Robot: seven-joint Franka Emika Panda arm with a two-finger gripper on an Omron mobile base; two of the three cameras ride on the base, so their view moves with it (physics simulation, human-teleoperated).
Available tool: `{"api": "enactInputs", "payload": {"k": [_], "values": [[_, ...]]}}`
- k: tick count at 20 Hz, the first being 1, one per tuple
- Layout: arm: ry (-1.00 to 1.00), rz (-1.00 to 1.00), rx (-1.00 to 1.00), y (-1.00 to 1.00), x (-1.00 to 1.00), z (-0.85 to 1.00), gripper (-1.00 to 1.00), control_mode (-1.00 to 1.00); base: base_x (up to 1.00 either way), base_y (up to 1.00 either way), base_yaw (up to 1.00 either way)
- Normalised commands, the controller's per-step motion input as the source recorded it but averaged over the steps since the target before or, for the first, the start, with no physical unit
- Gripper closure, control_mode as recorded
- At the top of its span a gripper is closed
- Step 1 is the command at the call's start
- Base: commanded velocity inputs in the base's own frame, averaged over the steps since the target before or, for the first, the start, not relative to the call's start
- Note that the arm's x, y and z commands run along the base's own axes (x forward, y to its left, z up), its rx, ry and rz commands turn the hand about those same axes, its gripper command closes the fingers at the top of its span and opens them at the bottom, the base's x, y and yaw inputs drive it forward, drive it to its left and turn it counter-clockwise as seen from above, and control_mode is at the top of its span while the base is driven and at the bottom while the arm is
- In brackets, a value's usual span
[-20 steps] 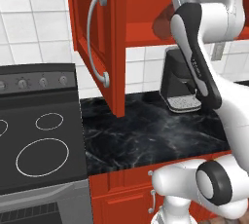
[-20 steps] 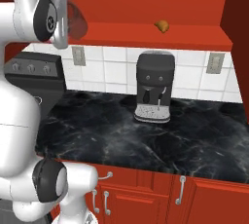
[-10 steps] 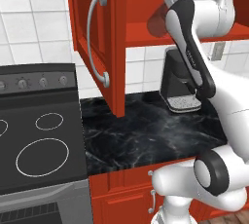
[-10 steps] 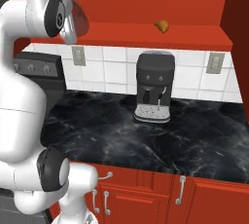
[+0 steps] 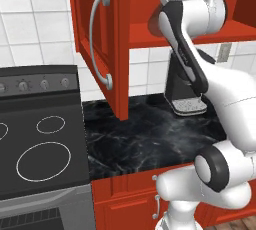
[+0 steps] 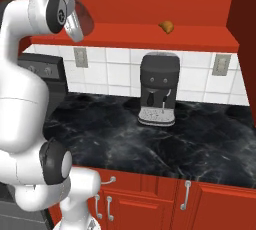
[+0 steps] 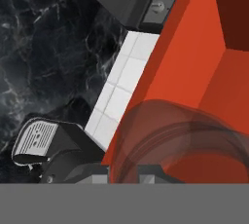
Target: Pick the candle and jar from the dining table and place them in the open cabinet. Close the cabinet after placing the objects.
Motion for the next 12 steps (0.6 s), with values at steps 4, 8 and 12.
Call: {"api": "enactInputs", "payload": {"k": [4,8,12], "values": [[0.00,0.00,-0.05,0.00,0.22,-0.07,1.00,-1.00,0.00,0.00,0.00],[0.00,0.00,-0.02,0.00,0.27,-0.10,1.00,-1.00,0.00,0.00,0.00],[0.00,0.00,-0.01,0.00,0.26,-0.12,1.00,-1.00,0.00,0.00,0.00]]}}
